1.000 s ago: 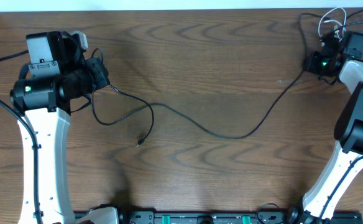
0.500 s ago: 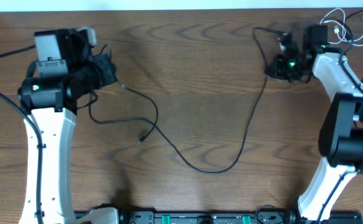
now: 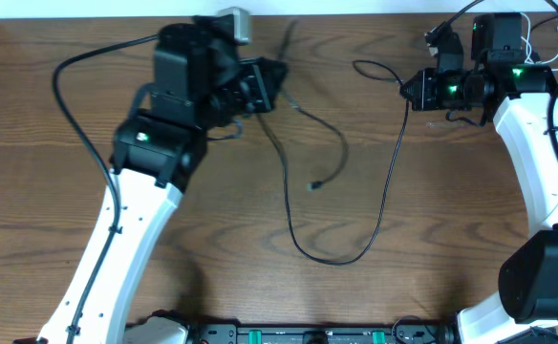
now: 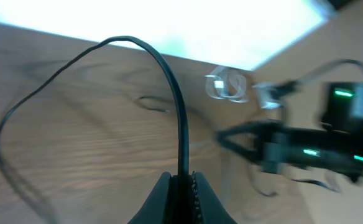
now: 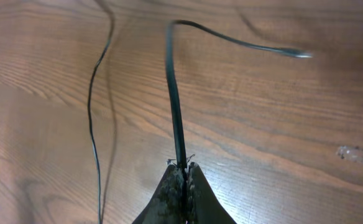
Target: Untangle cables
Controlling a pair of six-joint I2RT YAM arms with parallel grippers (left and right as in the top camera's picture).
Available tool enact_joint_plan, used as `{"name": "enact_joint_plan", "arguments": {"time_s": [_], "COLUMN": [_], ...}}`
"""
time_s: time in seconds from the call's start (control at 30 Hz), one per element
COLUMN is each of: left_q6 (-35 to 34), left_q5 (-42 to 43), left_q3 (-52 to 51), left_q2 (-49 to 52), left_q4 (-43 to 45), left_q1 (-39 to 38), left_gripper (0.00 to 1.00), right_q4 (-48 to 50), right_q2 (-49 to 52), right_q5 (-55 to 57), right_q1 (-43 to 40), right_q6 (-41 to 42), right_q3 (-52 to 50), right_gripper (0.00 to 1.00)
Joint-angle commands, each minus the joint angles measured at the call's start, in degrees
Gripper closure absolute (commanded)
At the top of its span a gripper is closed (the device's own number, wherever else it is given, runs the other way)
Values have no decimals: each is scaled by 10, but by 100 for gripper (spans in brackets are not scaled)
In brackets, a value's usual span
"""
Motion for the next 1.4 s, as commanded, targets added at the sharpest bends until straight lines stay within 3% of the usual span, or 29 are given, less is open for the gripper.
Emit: {"name": "enact_joint_plan", "arguments": {"time_s": [0.0,0.1,0.3,0.53,0.63,0.83,0.9,1.0,1.13,1.23,1.27,1.37], "left_q6": [-27,-13,116,327,402,421,421,412,351,349,344,339], "left_q5": [43,79,99,264,290,291,291,283,191,125,98,76], "left_q3": [5,5,5,5,5,5,5,6,27,63,77,100], "left_q2": [3,5,33,147,209,298,303,302,290,266,252,206], "left_q4": [24,10,-128,-278,-330,-322,-309,-270,-267,-293,-301,-308], "left_q1": [-27,-27,-27,-43,-68,-139,-156,-185,-179,-162,-153,-123], "left_gripper": [93,92,93,93,93,93,84,54,38,28,18,6], "right_q4": [-3,6,21,21,20,20,20,18,14,13,12,11], "right_q2": [-9,-9,-9,-9,-9,-9,-9,-9,-9,-10,-10,-9], "right_q5": [-19,-18,16,53,52,47,42,39,-1,-19,-19,-18], "right_q1": [8,19,45,27,5,-45,-60,-82,-98,-95,-89,-64], "right_q6": [5,2,3,30,38,42,42,42,22,5,5,4], "right_q3": [3,3,3,3,3,3,3,3,3,3,3,3], "right_gripper": [99,99,99,99,99,99,99,99,99,99,99,99]}}
